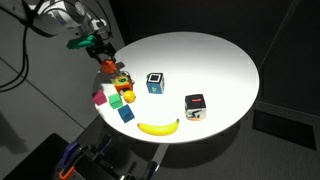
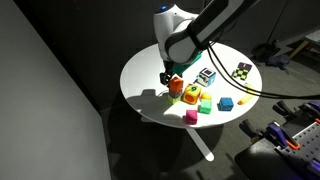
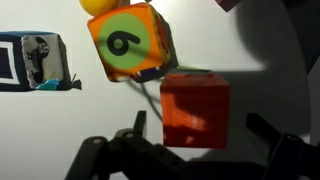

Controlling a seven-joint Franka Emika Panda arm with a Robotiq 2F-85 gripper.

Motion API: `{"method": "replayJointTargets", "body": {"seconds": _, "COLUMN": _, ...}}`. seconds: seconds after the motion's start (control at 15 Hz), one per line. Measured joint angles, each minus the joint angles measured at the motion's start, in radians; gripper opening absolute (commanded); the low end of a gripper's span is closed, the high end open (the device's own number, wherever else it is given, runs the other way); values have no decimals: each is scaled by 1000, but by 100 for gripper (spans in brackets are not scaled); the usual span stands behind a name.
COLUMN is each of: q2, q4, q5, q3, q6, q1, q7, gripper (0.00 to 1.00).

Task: Place the orange cube on the grey cube

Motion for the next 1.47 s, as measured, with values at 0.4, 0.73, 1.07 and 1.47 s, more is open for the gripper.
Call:
{"method": "replayJointTargets", "body": {"seconds": 0.4, "q2": -15, "q4": 2, "q5": 15, "q3": 0, "q6": 3, "q1": -5, "q7": -1, "gripper": 100}}
{"method": "replayJointTargets", "body": {"seconds": 0.73, "q2": -51, "q4": -3, "q5": 46, "q3": 3, "q6": 3, "q1": -14, "q7": -3, "gripper": 100}}
{"method": "replayJointTargets", "body": {"seconds": 1.07, "q2": -91, "q4": -29, "q5": 61, "q3": 3, "q6": 2, "q1": -33, "q7": -3, "gripper": 100}}
{"method": "replayJointTargets", "body": {"seconds": 1.47, "q2": -149, "q4": -94, "q5": 62, "q3": 3, "q6": -6, "q1": -65, "q7": -7, "gripper": 100}}
